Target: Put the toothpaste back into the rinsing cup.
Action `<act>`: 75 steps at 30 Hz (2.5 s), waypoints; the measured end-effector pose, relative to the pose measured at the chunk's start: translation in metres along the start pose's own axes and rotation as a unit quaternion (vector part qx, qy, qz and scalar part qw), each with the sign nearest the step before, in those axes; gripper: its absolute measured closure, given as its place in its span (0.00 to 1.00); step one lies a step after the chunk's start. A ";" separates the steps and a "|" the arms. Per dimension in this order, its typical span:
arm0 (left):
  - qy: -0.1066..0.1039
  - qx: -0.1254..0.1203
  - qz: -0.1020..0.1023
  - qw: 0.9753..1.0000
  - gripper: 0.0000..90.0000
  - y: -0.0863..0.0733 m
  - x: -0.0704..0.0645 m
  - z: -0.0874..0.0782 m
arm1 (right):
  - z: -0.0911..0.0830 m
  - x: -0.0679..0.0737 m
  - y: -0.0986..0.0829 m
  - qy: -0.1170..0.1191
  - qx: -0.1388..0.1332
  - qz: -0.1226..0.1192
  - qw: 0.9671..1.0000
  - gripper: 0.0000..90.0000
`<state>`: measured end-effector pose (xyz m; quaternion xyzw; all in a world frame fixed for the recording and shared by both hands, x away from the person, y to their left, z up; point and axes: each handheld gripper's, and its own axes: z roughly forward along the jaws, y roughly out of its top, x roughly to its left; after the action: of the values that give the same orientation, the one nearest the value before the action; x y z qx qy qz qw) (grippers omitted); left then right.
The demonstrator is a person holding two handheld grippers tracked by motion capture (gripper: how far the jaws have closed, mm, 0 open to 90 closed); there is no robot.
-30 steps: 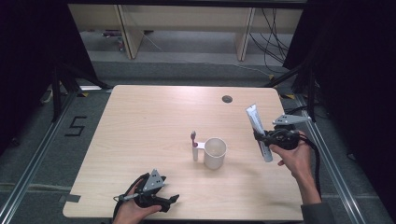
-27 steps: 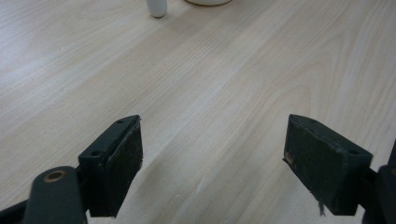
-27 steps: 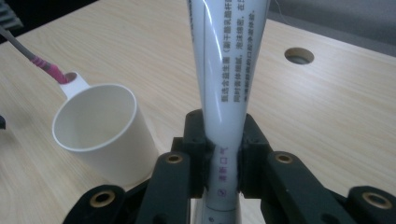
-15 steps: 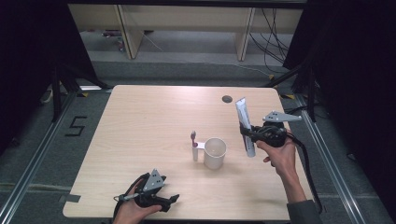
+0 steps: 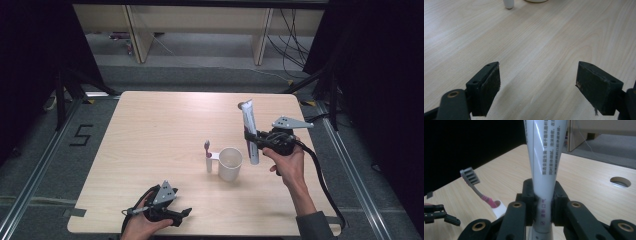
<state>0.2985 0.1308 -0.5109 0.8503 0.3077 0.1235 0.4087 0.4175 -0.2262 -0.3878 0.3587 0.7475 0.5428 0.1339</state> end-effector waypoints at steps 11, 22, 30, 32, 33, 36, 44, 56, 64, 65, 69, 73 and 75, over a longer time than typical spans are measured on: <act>-0.002 0.002 0.004 1.000 0.21 0.000 0.000 0.000 | 0.012 0.009 0.010 0.011 -0.018 0.004 1.000 0.86; -0.001 0.001 0.004 1.000 0.21 0.000 0.001 0.000 | 0.027 0.013 0.008 0.029 -0.019 0.003 0.999 0.86; 0.000 0.000 0.006 1.000 0.21 0.001 0.001 0.000 | 0.039 0.019 0.001 0.044 -0.007 0.011 0.999 0.86; 0.001 0.001 0.006 1.000 0.21 0.001 0.001 0.000 | 0.041 0.020 -0.001 0.044 -0.008 0.016 0.999 0.86; 0.001 0.001 0.005 1.000 0.21 0.001 0.001 0.000 | 0.042 0.020 -0.002 0.039 -0.005 0.009 0.999 0.86; 0.002 -0.004 0.002 1.000 0.21 0.001 0.000 0.000 | 0.045 0.021 -0.005 0.041 -0.003 0.002 0.999 0.86; 0.001 0.000 0.008 1.000 0.21 0.001 0.000 -0.001 | 0.053 0.022 -0.014 0.035 0.015 0.002 0.999 0.86; 0.001 -0.002 0.006 1.000 0.21 0.001 0.000 -0.001 | 0.058 0.020 -0.028 0.033 0.030 -0.011 0.999 0.85; 0.003 -0.001 0.007 1.000 0.21 0.001 0.000 -0.001 | 0.064 0.021 -0.037 0.032 0.042 -0.016 0.998 0.85; -0.001 -0.003 0.005 1.000 0.21 0.001 0.000 -0.001 | 0.063 0.022 -0.038 0.030 0.044 -0.015 0.998 0.85; 0.001 0.000 0.007 1.000 0.21 0.001 0.000 -0.001 | 0.063 0.021 -0.040 0.039 0.048 -0.021 0.998 0.85; 0.002 0.004 0.011 1.000 0.21 0.002 0.000 -0.001 | 0.062 0.021 -0.042 0.037 0.049 -0.016 0.998 0.85; -0.005 -0.001 0.002 1.000 0.21 0.001 -0.001 0.001 | 0.061 0.022 -0.041 0.033 0.052 -0.017 0.998 0.85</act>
<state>0.2991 0.1290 -0.5104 0.8514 0.3037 0.1207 0.4103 0.4218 -0.1742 -0.4440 0.3341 0.7846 0.5127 0.0997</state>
